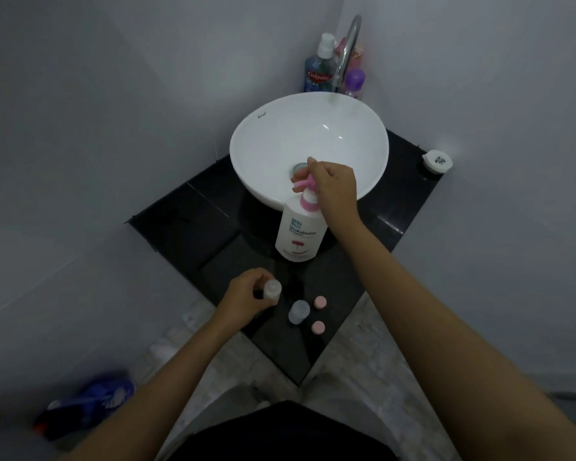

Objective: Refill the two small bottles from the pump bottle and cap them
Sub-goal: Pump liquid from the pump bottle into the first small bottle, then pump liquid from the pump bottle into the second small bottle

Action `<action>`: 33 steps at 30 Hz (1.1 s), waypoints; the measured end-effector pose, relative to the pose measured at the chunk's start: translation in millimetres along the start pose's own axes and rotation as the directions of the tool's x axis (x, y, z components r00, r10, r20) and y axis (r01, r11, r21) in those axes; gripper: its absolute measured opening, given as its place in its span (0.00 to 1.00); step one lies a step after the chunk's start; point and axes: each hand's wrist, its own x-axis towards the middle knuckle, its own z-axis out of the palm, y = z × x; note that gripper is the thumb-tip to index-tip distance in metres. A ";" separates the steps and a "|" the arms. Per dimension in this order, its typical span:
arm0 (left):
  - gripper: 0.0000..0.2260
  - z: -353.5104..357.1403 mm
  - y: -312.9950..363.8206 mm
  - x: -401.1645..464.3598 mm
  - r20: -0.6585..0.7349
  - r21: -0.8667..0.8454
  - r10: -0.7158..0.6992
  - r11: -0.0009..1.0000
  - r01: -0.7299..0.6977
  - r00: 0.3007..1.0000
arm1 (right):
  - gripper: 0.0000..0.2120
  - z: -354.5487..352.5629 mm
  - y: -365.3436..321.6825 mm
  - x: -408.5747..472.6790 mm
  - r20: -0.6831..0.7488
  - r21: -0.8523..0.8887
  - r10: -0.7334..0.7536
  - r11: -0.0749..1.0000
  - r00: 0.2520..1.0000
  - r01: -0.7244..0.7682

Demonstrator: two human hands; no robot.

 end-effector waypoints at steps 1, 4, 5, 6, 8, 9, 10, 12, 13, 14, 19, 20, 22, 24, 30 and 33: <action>0.13 3.0 -3.5 -0.8 0.015 0.020 0.000 1.000 -0.001 1.000 | 0.17 0.0 0.4 0.4 0.001 -0.006 -0.004 1.000 1.000 0.004; 0.13 7.9 -11.2 -3.5 0.043 0.046 0.000 0.999 -0.002 0.999 | 0.17 0.6 1.2 1.6 0.002 -0.016 0.004 1.000 1.000 -0.004; 0.13 8.4 -12.1 -4.0 0.044 0.045 0.002 0.999 -0.004 0.999 | 0.17 1.1 1.7 2.1 0.003 -0.019 0.003 1.000 1.000 -0.003; 0.13 8.4 -11.7 -4.6 0.041 0.044 0.007 0.999 -0.009 0.999 | 0.17 1.4 2.2 2.3 0.004 -0.024 -0.002 1.000 1.000 0.002; 0.12 8.1 -10.2 -4.6 0.041 0.049 0.015 0.999 -0.017 0.999 | 0.18 1.5 3.1 2.7 0.009 -0.031 -0.014 0.999 1.000 0.015; 0.12 7.9 -9.8 -4.0 0.042 0.059 0.014 0.998 -0.017 0.999 | 0.18 1.4 3.8 3.2 0.012 -0.028 -0.015 0.999 1.000 0.016; 0.13 7.6 -9.3 -3.5 0.045 0.075 0.011 0.997 -0.015 0.999 | 0.18 1.2 4.4 3.8 0.015 -0.024 -0.015 1.000 1.000 0.016; 0.17 6.8 -9.0 -3.0 0.057 0.131 0.006 0.991 -0.013 0.998 | 0.18 1.3 6.2 5.4 0.018 -0.028 -0.018 0.999 1.000 0.018; 0.21 6.8 -8.4 -2.8 0.061 0.179 0.017 0.983 -0.028 0.998 | 0.18 1.4 7.0 6.3 0.018 -0.031 -0.021 0.999 1.000 0.022; 0.26 6.9 -6.4 -3.3 0.068 0.235 0.041 0.970 -0.056 0.997 | 0.18 1.5 7.7 7.0 0.018 -0.036 -0.027 0.999 0.999 0.027; 0.30 15.8 17.7 -4.0 0.161 0.455 0.122 0.872 -0.184 0.979 | 0.19 0.7 7.9 6.7 0.011 -0.061 -0.044 0.997 0.999 0.045; 0.29 18.4 22.1 -3.6 0.182 0.491 0.126 0.847 -0.201 0.975 | 0.19 0.4 7.5 6.3 0.015 -0.064 -0.049 0.997 0.999 0.050; 0.27 21.3 28.9 -3.0 0.213 0.537 0.119 0.815 -0.218 0.970 | 0.18 0.2 6.2 4.9 0.022 -0.067 -0.048 0.997 0.999 0.049; 0.24 23.1 33.7 -3.2 0.227 0.544 0.106 0.811 -0.216 0.968 | 0.18 0.0 4.8 3.8 0.024 -0.070 -0.037 0.997 0.999 0.038; 0.17 24.1 40.9 -5.5 0.192 0.506 0.107 0.841 -0.192 0.976 | 0.18 -0.7 1.9 2.1 0.033 -0.071 -0.022 0.997 0.999 0.024; 0.16 18.3 45.9 -4.3 0.128 0.446 0.117 0.880 -0.163 0.985 | 0.18 -0.2 2.8 4.2 0.041 -0.066 -0.020 0.998 0.999 0.023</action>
